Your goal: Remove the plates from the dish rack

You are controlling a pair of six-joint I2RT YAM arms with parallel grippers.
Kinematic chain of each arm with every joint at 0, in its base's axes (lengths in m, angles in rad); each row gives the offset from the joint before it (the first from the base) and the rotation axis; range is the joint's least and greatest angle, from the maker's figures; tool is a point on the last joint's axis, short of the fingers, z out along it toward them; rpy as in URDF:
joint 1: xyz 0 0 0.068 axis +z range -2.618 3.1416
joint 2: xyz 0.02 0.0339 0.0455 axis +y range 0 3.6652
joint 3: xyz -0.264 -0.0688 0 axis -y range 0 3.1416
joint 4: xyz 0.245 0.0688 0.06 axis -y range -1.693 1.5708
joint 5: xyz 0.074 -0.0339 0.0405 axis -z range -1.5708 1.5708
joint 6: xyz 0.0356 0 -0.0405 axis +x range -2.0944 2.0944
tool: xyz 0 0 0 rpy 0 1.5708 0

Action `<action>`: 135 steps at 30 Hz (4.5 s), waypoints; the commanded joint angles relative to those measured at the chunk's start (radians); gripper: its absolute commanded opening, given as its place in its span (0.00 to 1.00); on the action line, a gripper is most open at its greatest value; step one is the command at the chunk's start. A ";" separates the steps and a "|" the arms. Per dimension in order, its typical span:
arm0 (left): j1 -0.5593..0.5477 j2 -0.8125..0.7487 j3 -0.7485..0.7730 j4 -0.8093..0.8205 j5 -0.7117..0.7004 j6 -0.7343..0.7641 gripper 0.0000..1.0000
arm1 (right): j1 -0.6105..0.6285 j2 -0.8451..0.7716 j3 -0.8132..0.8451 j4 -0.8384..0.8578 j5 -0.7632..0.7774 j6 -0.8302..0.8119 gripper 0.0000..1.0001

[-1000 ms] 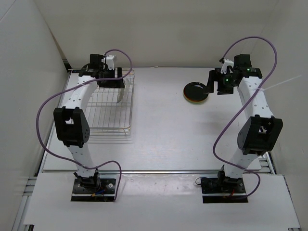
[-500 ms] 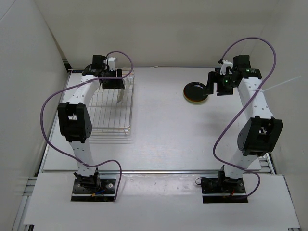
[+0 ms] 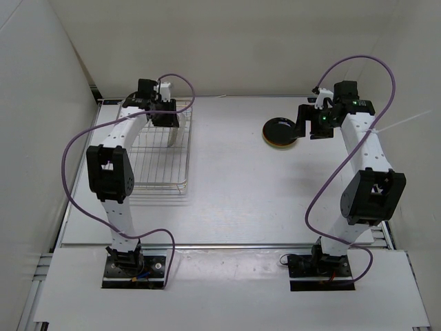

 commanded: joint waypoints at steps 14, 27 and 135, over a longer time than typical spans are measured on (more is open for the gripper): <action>-0.025 -0.014 0.033 -0.008 -0.016 0.006 0.30 | 0.001 -0.049 -0.034 0.013 -0.016 -0.017 0.90; -0.025 -0.057 0.042 -0.018 -0.016 -0.022 0.11 | 0.001 -0.059 -0.043 0.013 -0.026 -0.017 0.90; -0.307 -0.528 0.118 -0.381 -0.286 0.478 1.00 | 0.321 0.516 0.560 -0.019 -0.044 -0.084 0.03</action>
